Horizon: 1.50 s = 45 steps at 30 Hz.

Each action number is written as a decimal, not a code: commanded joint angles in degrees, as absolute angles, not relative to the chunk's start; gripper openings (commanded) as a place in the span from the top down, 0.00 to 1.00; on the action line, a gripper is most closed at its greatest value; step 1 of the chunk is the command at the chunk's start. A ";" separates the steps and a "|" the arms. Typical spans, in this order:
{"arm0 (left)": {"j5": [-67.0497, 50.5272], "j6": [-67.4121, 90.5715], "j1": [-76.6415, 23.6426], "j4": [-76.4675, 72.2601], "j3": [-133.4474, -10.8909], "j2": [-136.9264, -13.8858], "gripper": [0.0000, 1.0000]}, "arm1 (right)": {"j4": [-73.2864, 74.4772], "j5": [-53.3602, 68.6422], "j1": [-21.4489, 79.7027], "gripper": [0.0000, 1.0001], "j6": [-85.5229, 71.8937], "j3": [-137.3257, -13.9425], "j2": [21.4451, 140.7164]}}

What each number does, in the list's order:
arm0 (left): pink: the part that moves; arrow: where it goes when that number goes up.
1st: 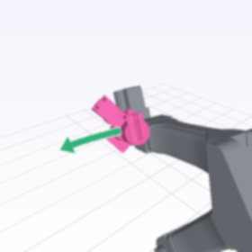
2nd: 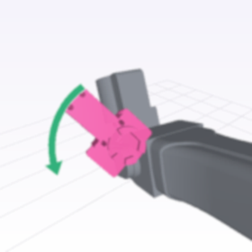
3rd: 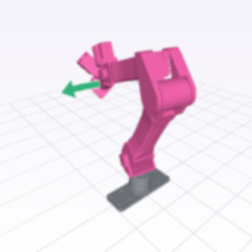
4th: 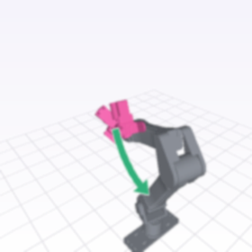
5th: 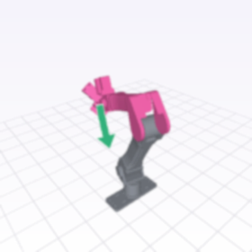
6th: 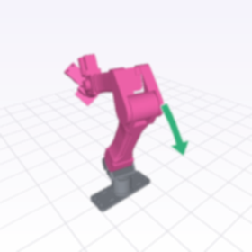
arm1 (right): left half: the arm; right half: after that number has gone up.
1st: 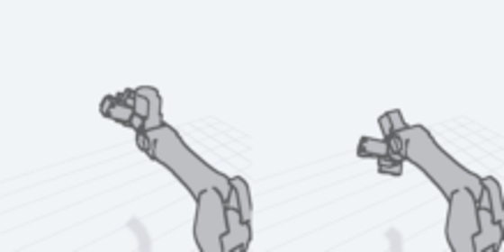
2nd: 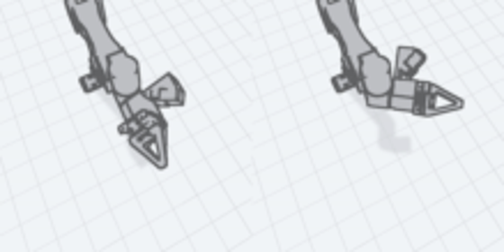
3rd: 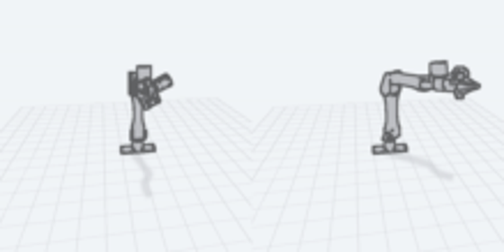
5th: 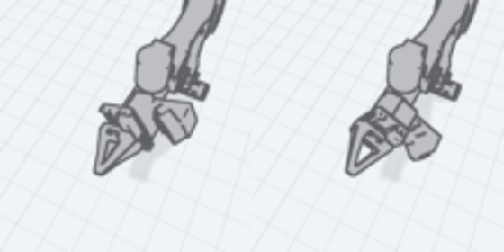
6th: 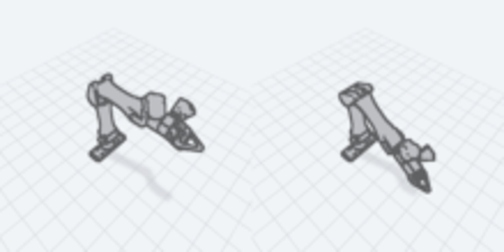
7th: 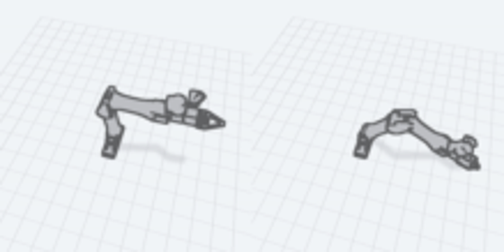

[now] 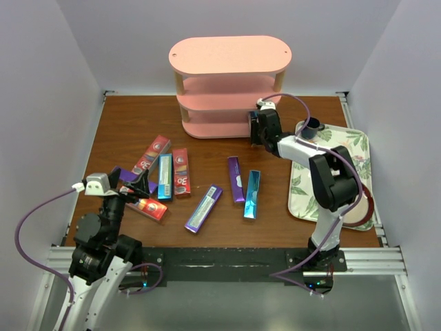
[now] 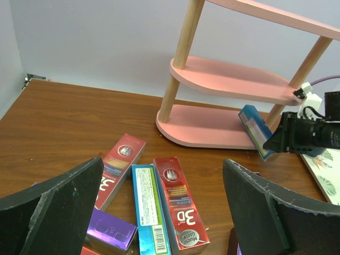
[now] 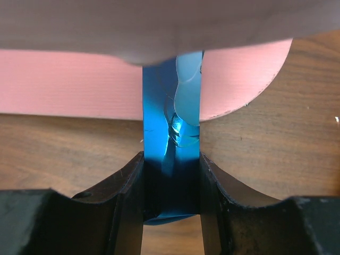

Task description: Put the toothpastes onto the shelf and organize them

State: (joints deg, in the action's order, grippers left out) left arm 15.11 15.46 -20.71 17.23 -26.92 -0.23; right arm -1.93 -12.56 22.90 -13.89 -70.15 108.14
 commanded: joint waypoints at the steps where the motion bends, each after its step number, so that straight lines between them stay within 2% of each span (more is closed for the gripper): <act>1: 13.71 14.85 -21.01 14.50 -27.25 6.94 0.01 | -9.31 -15.03 22.50 0.71 -13.54 -73.21 107.93; 12: 13.27 14.85 -21.01 14.33 -27.33 6.77 0.01 | -10.46 -18.28 21.97 0.55 -13.18 -74.44 108.81; 15: 13.27 14.85 -21.01 14.41 -27.25 6.77 0.01 | -10.11 -18.63 21.80 0.47 -12.83 -75.15 109.34; 17: 13.18 14.85 -21.01 14.33 -27.25 6.77 0.01 | -10.02 -18.63 21.88 0.39 -12.74 -75.41 109.34; 21: 13.10 14.85 -21.01 14.41 -27.16 6.85 0.01 | -9.49 -18.11 21.88 0.31 -12.92 -74.62 107.68; 29: 13.01 14.85 -21.01 14.33 -27.16 7.29 0.01 | -6.68 -14.42 21.88 0.22 -14.15 -68.21 100.47; 39: 12.92 14.94 -21.01 14.33 -27.16 7.91 0.01 | -1.50 -5.99 21.80 0.04 -16.96 -63.37 95.71; 45: 12.92 14.85 -21.01 14.33 -27.07 7.91 0.01 | -2.02 1.93 21.88 0.02 -17.05 -62.58 97.46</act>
